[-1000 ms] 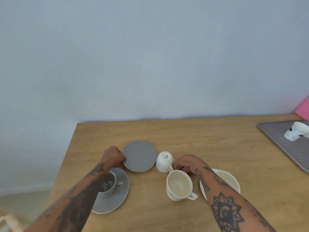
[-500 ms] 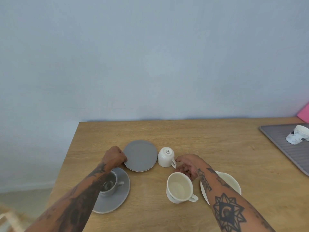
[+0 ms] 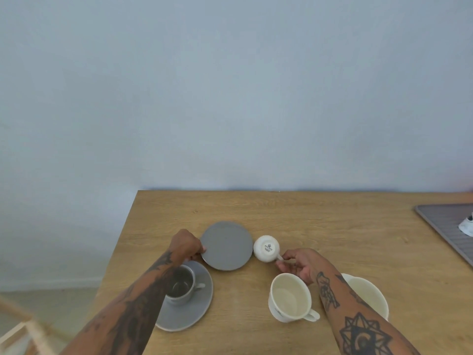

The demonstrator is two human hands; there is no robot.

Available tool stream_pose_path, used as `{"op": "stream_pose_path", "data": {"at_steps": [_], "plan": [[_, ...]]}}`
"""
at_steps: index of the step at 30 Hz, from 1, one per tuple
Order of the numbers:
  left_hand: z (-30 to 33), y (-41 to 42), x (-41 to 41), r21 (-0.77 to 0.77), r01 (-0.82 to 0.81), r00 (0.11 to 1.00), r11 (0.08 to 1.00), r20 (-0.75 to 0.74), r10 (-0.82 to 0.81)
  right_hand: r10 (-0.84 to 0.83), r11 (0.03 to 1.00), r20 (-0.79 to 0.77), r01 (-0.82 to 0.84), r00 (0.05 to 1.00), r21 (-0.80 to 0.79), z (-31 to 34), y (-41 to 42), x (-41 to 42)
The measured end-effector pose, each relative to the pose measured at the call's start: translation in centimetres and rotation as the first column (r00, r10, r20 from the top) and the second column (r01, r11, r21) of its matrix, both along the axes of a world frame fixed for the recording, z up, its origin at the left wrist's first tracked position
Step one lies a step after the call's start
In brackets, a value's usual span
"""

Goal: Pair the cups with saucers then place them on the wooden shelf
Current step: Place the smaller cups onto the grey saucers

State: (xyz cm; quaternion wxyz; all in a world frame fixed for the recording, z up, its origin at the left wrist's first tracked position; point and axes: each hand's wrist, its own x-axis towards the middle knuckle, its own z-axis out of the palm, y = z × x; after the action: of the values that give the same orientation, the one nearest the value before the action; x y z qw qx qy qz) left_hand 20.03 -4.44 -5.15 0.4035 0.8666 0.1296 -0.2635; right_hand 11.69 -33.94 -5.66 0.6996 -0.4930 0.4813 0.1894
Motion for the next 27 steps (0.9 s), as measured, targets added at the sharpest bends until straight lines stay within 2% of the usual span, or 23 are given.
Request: {"op": "stream_pose_path", "data": {"at_steps": [6,9,15,19,23,27], "plan": [[-0.7,0.7,0.6,-0.032,-0.023,0.998,0.999,-0.053,0.021,0.019,0.994,0.093,-0.009,0.995,-0.105,-0.2,1.1,-0.2],[-1.1,1.2,1.0,-0.066,-0.044,0.997,0.997,-0.069,0.039,0.025,0.987,0.208,0.010,0.978,-0.163,0.5,1.8,0.1],[-2.2,2.2,1.2,-0.267,-0.116,0.980,0.957,-0.187,0.066,0.147,0.940,0.453,0.018,0.879,-0.340,2.5,5.5,1.7],[-2.8,2.4,1.5,-0.334,-0.142,0.975,0.932,-0.211,0.073,0.283,0.848,0.492,0.025,0.823,-0.530,2.4,9.5,2.3],[-3.0,2.5,1.4,-0.366,-0.142,0.974,0.920,-0.216,0.064,0.338,0.790,0.512,0.058,0.790,-0.611,1.4,12.3,1.9],[-3.1,2.3,1.3,-0.368,-0.159,0.974,0.916,-0.212,0.083,0.351,0.741,0.490,0.083,0.798,-0.666,0.3,13.0,0.9]]}}
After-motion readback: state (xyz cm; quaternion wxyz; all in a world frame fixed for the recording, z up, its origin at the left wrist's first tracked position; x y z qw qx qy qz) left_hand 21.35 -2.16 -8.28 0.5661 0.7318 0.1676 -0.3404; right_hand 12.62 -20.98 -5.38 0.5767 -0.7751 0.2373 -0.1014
